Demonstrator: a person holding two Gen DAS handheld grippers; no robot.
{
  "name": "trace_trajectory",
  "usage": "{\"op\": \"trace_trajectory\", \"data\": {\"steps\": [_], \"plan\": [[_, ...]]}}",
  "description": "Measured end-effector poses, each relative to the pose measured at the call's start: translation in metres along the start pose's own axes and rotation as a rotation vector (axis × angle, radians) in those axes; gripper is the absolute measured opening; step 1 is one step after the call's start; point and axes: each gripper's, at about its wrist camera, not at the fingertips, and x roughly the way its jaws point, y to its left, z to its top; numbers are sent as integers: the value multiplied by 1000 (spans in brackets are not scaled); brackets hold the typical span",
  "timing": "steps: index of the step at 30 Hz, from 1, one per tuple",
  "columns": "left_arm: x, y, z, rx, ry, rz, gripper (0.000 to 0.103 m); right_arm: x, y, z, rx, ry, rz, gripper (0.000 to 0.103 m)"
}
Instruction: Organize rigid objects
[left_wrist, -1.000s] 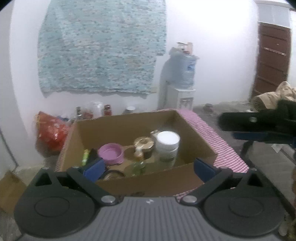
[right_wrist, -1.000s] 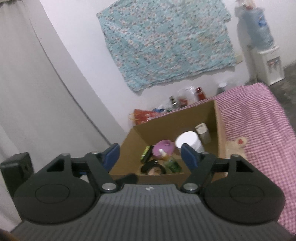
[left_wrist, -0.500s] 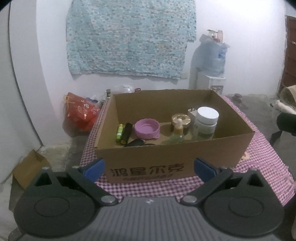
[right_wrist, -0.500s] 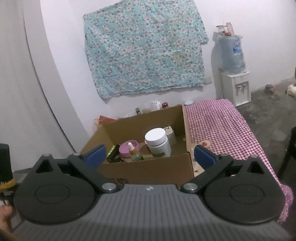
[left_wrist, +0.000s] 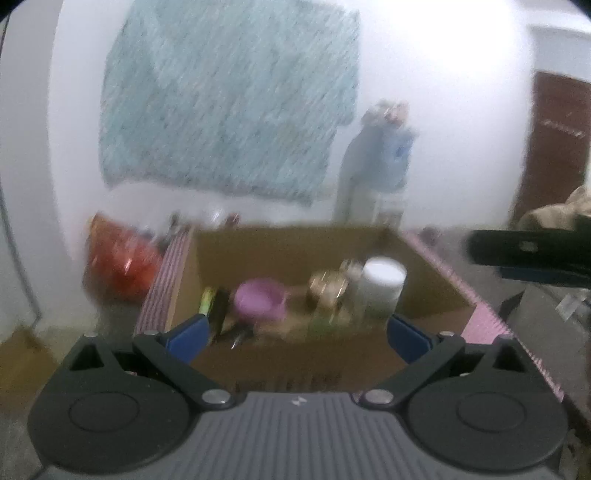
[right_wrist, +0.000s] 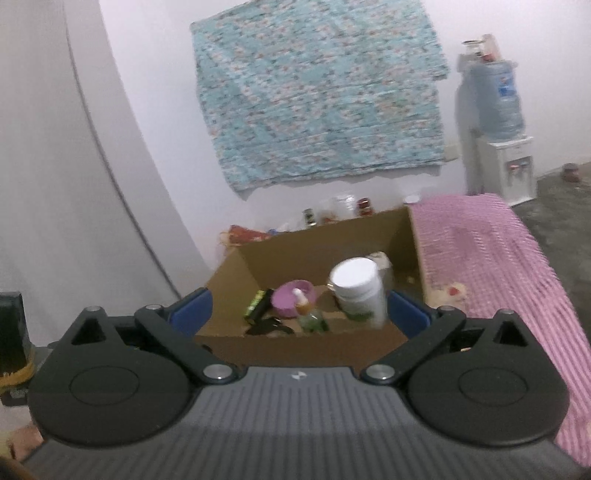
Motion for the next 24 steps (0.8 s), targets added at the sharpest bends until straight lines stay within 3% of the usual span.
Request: {"op": "trace_trajectory", "data": {"steps": [6, 11, 14, 20, 24], "plan": [[32, 4, 25, 63, -8, -91, 103, 57, 3, 50, -72, 74, 69, 96], [67, -1, 34, 92, 58, -129, 100, 125, 4, 75, -145, 251, 113, 69], [85, -7, 33, 117, 110, -144, 89, 164, 0, 78, -167, 380, 123, 49], [112, -9, 31, 117, 196, -170, 69, 208, 6, 71, -272, 536, 115, 31], [127, -10, 30, 127, 246, -167, 57, 222, 12, 68, -319, 594, 141, 26]]}}
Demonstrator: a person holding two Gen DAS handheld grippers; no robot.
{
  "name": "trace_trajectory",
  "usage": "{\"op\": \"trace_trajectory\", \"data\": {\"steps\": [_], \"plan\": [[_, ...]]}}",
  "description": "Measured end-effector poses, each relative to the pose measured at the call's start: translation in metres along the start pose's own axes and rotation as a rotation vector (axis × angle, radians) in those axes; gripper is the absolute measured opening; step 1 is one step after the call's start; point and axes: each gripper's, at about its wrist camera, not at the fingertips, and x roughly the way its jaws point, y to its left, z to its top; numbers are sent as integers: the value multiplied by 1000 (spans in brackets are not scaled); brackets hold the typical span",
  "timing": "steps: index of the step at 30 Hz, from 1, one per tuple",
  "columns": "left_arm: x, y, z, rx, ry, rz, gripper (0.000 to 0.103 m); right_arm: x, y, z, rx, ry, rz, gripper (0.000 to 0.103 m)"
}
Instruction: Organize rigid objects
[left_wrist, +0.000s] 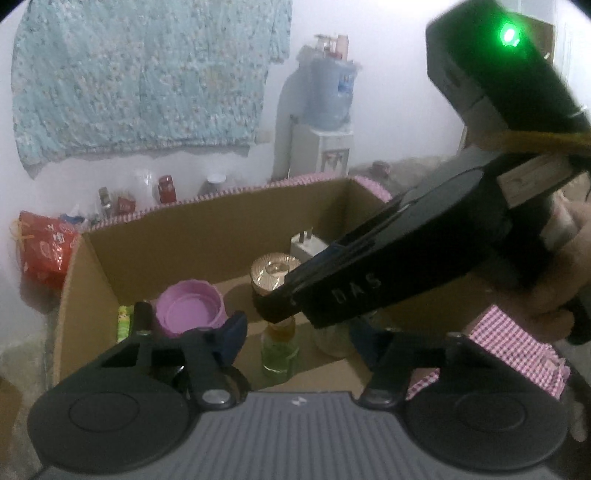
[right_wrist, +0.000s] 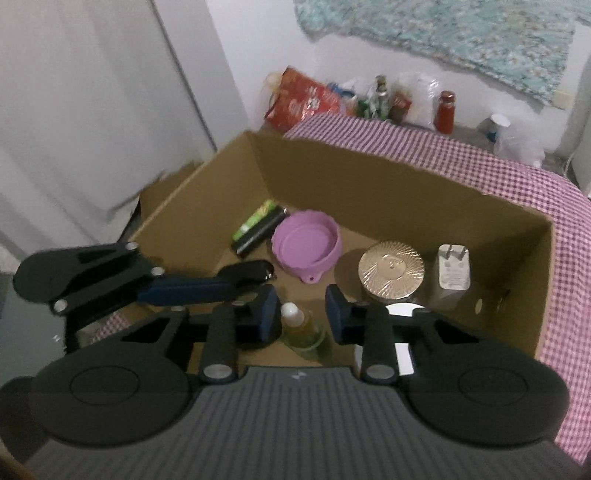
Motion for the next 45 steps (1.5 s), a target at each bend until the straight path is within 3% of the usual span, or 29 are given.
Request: {"op": "trace_trajectory", "data": {"steps": [3, 5, 11, 14, 17, 34, 37, 41, 45], "plan": [[10, 4, 2, -19, 37, -10, 44, 10, 2, 5, -32, 34, 16, 23], [15, 8, 3, -32, 52, -8, 44, 14, 0, 5, -46, 49, 18, 19], [19, 10, 5, -65, 79, -17, 23, 15, -3, 5, -94, 46, 22, 9], [23, 8, 7, -72, 86, -6, 11, 13, -7, 2, -100, 42, 21, 9], [23, 10, 8, -86, 79, -9, 8, 12, -12, 3, -91, 38, 25, 8], [38, 10, 22, -106, 79, -33, 9, 12, -19, 12, -124, 37, -32, 9], [30, 12, 20, -106, 69, -32, 20, 11, -20, 14, -105, 30, -24, 11], [10, 20, 15, -117, 35, -24, 24, -1, -21, 18, -67, -2, -14, 26], [-19, 33, 8, -139, -8, 10, 24, -29, -13, 22, -32, -60, 13, 27]]}}
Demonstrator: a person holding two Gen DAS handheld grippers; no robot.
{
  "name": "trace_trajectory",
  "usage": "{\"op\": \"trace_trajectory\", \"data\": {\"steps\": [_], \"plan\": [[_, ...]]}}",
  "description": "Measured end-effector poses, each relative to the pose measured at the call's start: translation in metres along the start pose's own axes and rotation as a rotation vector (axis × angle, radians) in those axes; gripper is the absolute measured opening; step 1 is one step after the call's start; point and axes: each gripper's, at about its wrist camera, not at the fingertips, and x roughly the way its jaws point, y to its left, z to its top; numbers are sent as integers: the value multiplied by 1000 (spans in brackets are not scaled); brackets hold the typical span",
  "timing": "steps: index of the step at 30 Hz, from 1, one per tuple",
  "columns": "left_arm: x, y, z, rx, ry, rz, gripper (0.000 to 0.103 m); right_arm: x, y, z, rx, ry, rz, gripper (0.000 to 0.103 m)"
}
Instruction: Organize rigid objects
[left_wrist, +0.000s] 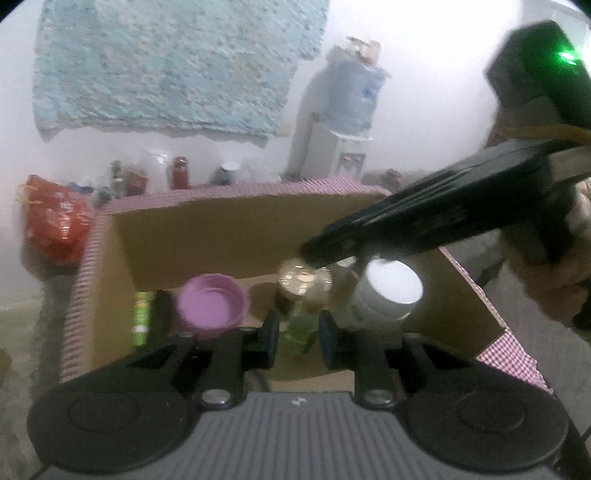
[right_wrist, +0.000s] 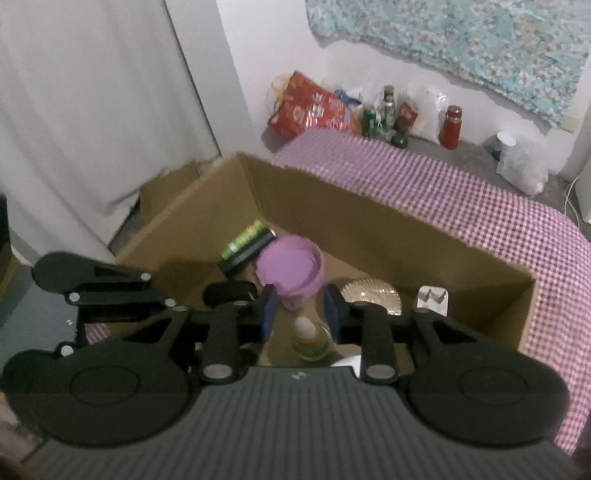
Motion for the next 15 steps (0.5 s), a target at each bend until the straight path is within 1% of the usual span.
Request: {"op": "trace_trajectory", "data": {"steps": [3, 5, 6, 8, 13, 15], "plan": [[-22, 12, -5, -35, -40, 51, 24, -17, 13, 3, 9, -22, 72, 27], [-34, 19, -7, -61, -64, 90, 27, -18, 24, 3, 7, -3, 114, 27], [-39, 24, -7, -73, -74, 110, 30, -13, 30, 3, 10, 22, 133, 27], [-46, 30, -7, -92, -89, 156, 30, -1, 40, 2, 18, 72, 158, 27], [-54, 43, -7, -118, -100, 225, 31, 43, 49, -1, 67, 206, 164, 27], [-56, 48, -9, -126, -105, 239, 33, 62, 47, -2, 103, 264, 166, 27]]}}
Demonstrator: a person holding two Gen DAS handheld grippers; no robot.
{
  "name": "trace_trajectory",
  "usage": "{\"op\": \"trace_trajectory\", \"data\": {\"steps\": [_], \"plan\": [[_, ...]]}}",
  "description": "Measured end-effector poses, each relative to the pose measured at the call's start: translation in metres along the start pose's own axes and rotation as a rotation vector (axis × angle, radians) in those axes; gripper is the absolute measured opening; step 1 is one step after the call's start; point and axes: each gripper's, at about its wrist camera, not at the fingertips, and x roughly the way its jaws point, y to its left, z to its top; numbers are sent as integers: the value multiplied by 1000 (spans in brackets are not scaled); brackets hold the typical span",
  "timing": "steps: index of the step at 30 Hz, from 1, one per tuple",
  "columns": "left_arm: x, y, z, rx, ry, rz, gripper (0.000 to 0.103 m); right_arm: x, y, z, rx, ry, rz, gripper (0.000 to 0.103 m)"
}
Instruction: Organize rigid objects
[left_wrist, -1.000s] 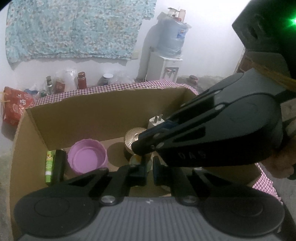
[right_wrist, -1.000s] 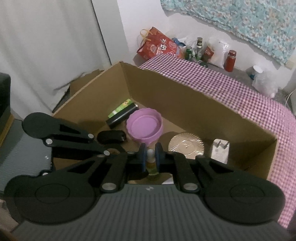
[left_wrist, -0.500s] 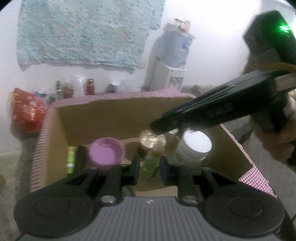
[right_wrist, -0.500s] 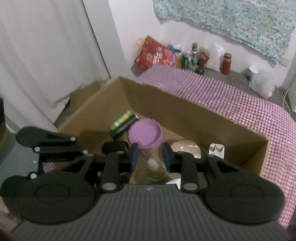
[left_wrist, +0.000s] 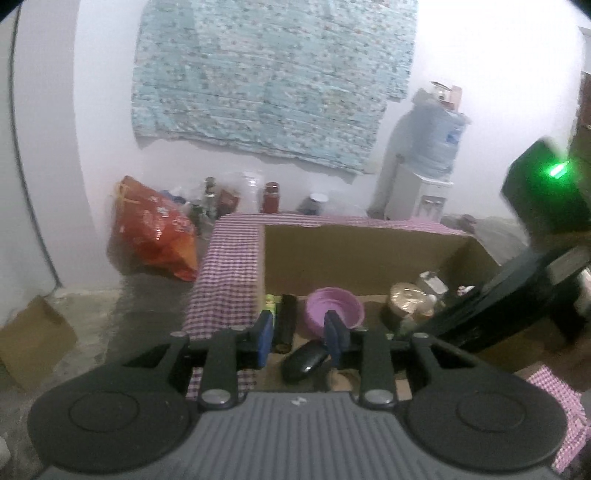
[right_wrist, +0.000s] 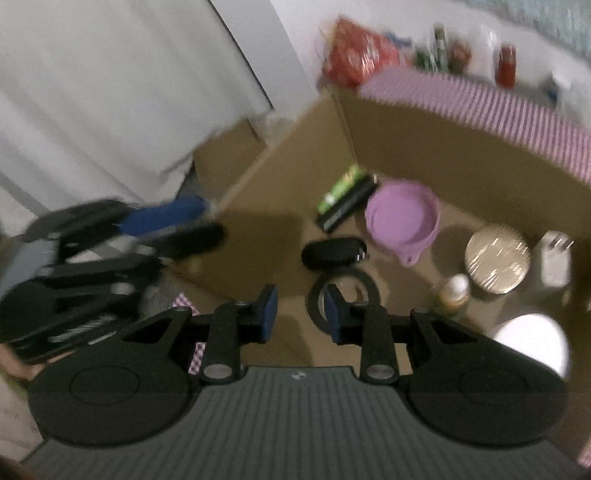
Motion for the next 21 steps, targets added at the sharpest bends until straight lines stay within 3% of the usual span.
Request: {"op": "trace_trajectory", "data": {"steps": [8, 14, 18, 21], "plan": [[-1, 13, -5, -18, -8, 9, 46, 49, -7, 4, 42, 146, -53, 27], [1, 14, -8, -30, -3, -7, 50, 65, -12, 5, 49, 246, -63, 27], [1, 15, -10, -43, -6, -12, 57, 54, -11, -2, 50, 271, -78, 27], [-1, 20, -12, -66, -9, -18, 65, 36, -8, 2, 64, 214, -61, 28]]}}
